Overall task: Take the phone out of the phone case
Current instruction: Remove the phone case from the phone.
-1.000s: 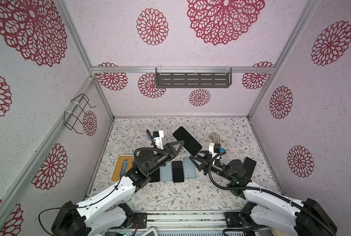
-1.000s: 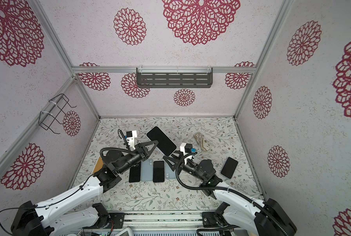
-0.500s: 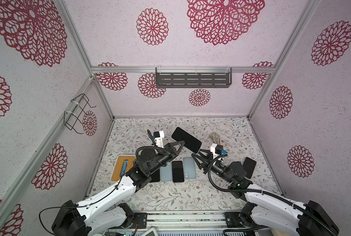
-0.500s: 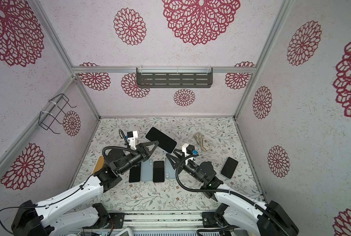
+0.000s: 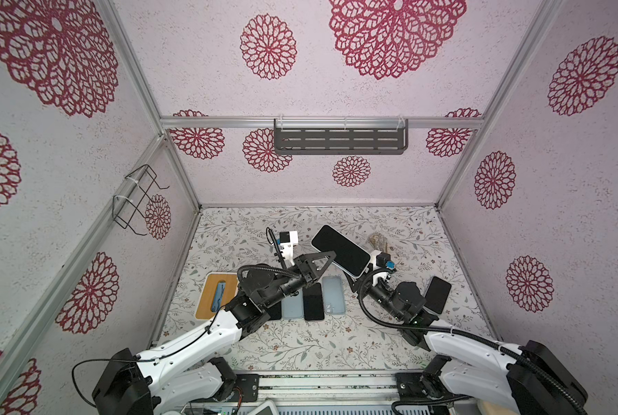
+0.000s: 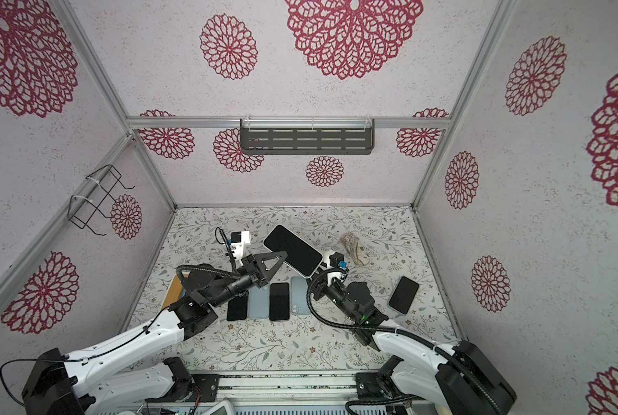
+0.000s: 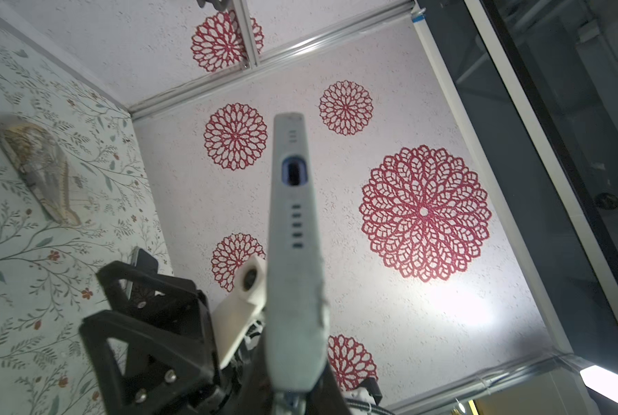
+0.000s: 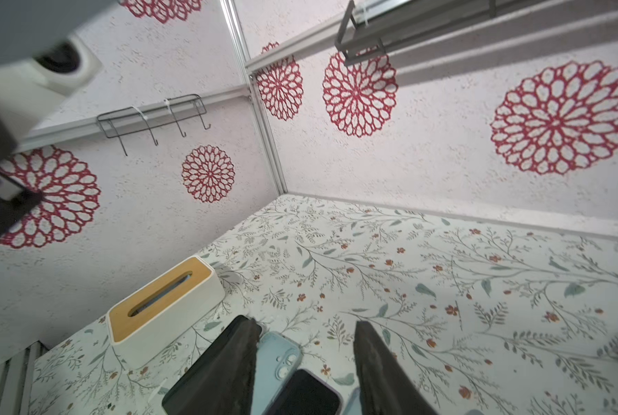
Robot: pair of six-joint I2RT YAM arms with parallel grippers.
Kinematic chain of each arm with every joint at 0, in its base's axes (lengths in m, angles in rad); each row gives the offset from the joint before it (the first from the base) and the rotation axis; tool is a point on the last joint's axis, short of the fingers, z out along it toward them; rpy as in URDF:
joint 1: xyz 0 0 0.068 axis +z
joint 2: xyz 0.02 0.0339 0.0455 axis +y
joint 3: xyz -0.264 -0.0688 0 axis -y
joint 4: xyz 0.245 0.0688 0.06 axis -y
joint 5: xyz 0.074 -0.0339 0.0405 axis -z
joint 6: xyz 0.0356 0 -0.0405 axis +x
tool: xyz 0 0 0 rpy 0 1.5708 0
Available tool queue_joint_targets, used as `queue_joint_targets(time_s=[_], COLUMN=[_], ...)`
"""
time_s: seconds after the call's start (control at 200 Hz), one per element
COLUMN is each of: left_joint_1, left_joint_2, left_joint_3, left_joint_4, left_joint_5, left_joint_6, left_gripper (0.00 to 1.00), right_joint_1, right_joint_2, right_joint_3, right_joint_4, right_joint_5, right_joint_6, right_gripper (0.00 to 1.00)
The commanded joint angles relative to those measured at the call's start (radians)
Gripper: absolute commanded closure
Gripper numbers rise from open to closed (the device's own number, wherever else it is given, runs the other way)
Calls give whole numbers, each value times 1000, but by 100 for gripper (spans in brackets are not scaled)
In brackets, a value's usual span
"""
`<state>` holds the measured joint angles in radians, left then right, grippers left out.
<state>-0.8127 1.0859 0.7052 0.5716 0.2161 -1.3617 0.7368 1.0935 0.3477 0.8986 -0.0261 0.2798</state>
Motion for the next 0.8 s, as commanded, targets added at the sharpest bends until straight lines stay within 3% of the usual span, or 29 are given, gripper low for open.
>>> queue_joint_targets(time_s=[0.0, 0.17, 0.355, 0.626, 0.791], left_joint_1=[2, 40, 69, 72, 73], left_joint_2=[-56, -112, -112, -83, -80], left_joint_3=[12, -22, -33, -60, -61], left_joint_4=[93, 69, 92, 168, 179], left_joint_5=[0, -8, 15, 23, 25], left_joint_6=[12, 24, 22, 7, 3], left_gripper=[100, 100, 100, 100, 100], right_joint_1=[-9, -40, -62, -65, -65], right_joint_2=[-27, -116, -174, -116, -59], right_joint_3=[-3, -68, -87, 11, 28], right_joint_4=[84, 155, 264, 439, 531], right_joint_5=[-10, -205, -418, -562, -587], right_joint_6=[26, 82, 215, 415, 475], right_gripper=[52, 41, 36, 34, 39])
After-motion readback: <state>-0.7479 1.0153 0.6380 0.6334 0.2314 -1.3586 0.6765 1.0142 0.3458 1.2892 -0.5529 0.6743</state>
